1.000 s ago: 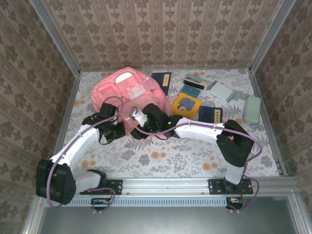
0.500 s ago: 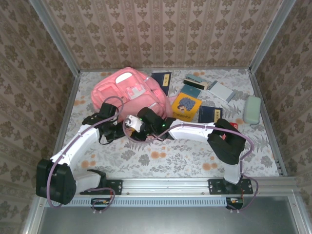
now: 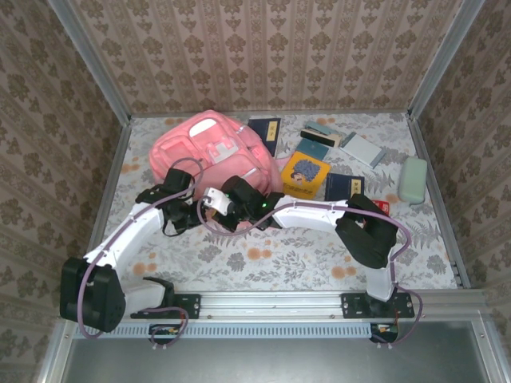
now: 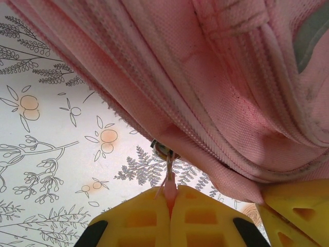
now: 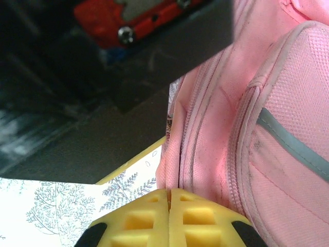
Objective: Pack the student bag
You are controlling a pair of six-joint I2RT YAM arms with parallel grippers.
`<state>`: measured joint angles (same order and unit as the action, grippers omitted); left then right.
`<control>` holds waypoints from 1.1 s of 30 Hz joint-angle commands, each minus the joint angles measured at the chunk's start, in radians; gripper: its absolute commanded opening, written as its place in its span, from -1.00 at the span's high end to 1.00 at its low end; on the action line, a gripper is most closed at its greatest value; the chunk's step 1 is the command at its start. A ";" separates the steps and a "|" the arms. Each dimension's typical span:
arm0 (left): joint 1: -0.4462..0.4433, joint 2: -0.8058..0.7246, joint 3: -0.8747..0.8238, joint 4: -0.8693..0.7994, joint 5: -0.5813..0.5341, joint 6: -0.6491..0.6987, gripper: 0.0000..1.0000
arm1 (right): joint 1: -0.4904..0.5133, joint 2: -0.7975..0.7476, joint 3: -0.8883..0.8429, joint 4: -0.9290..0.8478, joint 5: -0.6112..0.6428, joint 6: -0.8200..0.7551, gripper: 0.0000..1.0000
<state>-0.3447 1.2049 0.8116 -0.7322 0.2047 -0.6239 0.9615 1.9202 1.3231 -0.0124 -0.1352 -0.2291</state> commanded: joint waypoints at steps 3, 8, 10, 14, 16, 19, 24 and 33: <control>0.053 0.012 0.041 -0.016 -0.024 0.022 1.00 | -0.002 -0.062 -0.024 -0.040 0.034 0.016 1.00; 0.165 0.046 0.040 -0.043 -0.060 0.035 1.00 | -0.001 -0.153 -0.078 -0.026 0.030 0.028 1.00; 0.201 0.072 0.052 -0.049 -0.079 0.048 1.00 | -0.001 -0.177 -0.093 -0.027 0.026 0.031 1.00; 0.268 0.144 0.096 -0.062 -0.127 0.070 1.00 | 0.002 -0.210 -0.122 -0.034 0.011 0.034 1.00; 0.303 0.177 0.121 -0.067 -0.149 0.072 1.00 | 0.005 -0.219 -0.133 -0.039 0.011 0.034 1.00; 0.325 0.198 0.161 -0.060 -0.113 0.091 1.00 | 0.011 -0.215 -0.139 -0.047 0.015 0.034 1.00; 0.288 0.145 0.155 -0.028 -0.004 0.135 1.00 | 0.017 -0.204 -0.124 -0.031 0.006 0.050 0.50; 0.203 -0.019 0.080 -0.055 0.077 0.174 1.00 | 0.029 -0.050 0.043 -0.057 0.006 -0.020 0.04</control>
<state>-0.1303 1.2453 0.9077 -0.7784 0.2279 -0.4843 0.9867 1.8145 1.2930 -0.0364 -0.1272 -0.2150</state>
